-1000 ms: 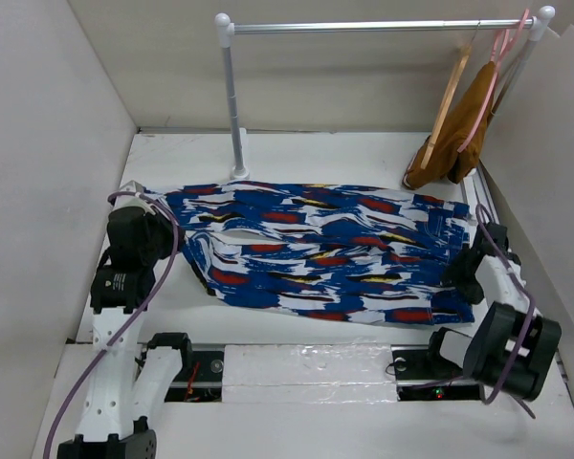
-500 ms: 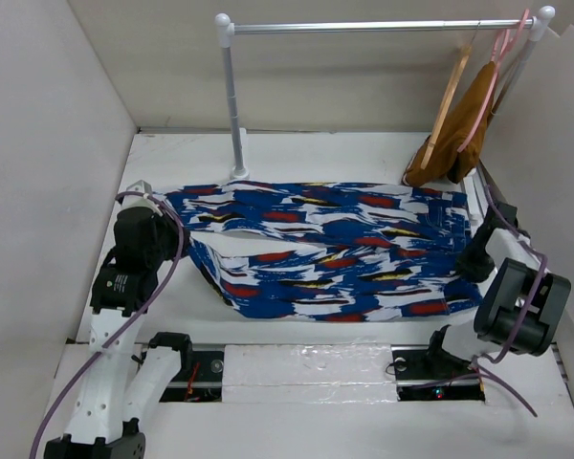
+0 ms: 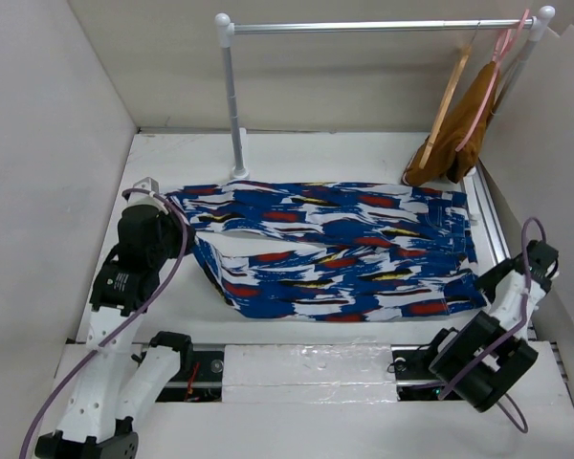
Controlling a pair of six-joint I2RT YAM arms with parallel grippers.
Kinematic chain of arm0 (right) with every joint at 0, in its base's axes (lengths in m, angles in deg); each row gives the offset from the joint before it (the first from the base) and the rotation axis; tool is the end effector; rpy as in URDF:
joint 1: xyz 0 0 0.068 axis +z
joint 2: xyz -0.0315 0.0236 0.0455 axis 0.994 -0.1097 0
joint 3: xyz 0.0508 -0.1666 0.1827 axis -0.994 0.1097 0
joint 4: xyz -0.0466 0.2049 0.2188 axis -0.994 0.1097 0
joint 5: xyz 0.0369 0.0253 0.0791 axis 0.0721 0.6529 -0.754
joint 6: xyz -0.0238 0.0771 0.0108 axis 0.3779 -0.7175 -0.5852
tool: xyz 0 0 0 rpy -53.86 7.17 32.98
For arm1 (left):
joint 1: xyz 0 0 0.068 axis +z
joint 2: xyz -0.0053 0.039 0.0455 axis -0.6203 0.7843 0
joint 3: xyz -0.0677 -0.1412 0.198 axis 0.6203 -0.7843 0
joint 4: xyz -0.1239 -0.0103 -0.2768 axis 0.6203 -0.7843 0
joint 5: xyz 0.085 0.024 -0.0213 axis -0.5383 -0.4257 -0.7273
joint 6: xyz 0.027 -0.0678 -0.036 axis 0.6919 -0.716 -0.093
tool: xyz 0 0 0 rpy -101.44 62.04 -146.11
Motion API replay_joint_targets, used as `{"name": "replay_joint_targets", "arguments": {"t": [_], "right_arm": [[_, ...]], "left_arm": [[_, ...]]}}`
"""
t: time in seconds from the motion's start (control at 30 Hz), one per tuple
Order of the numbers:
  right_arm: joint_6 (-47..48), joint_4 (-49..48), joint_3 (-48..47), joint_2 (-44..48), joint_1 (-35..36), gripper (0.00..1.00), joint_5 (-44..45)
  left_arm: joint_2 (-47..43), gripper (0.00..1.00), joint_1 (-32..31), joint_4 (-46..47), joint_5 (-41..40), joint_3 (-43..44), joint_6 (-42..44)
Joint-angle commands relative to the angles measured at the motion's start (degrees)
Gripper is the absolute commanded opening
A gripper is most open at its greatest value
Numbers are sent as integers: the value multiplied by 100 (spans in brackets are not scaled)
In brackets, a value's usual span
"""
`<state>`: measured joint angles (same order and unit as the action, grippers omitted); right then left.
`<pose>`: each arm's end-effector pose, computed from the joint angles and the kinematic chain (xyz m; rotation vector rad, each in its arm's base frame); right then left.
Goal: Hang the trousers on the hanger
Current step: Fold the trousers at the center of the board.
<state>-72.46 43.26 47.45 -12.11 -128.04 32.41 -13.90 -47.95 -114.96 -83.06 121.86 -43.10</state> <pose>0.1809 -0.1860 0.1382 1.3097 2.3339 -0.3035 0.2335 -0.0385 0.3425 -0.3189 1.9610 -0.4083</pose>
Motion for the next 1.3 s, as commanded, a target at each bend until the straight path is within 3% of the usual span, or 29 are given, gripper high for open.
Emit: {"name": "replay_joint_targets", "arguments": {"t": [0.0,0.27,0.37,0.47,0.5,0.53,0.77,0.83,1.03,1.17,1.23,1.27], "right_arm": [[-387,51,435,368,-171,68,-486],[-467,-275,568,-97,-172,66,-873],[-476,-486,690,-71,-172,55,-846],[-441,-688,761,-211,-172,31,-890],[-380,-697,735,-290,-172,12,-890],[-318,-610,683,-308,-172,1,-812],[173,383,-634,430,-172,0,-284],[445,786,-1430,47,11,0,-223],[772,1070,-2472,-659,688,0,208],[772,815,-3174,-1247,978,0,77],[737,569,-3412,-1660,1137,0,15],[693,455,-3857,-2166,1416,0,-2]], "left_arm": [[-19,0,-208,110,-223,412,-9],[-37,0,-436,57,-636,333,26],[33,0,-515,-4,-882,447,70],[103,0,-569,-145,-1374,692,88],[121,0,-569,-180,-1540,772,96],[139,0,-569,-189,-1646,842,96],[402,0,-569,29,-2815,1045,140],[656,0,-569,519,-3245,1010,114],[1377,0,-446,795,-3932,1124,105],[1921,0,158,1470,-3635,450,97],[2299,0,502,1525,-3091,421,-70],[2919,0,1052,1429,-2654,604,-219]]}}
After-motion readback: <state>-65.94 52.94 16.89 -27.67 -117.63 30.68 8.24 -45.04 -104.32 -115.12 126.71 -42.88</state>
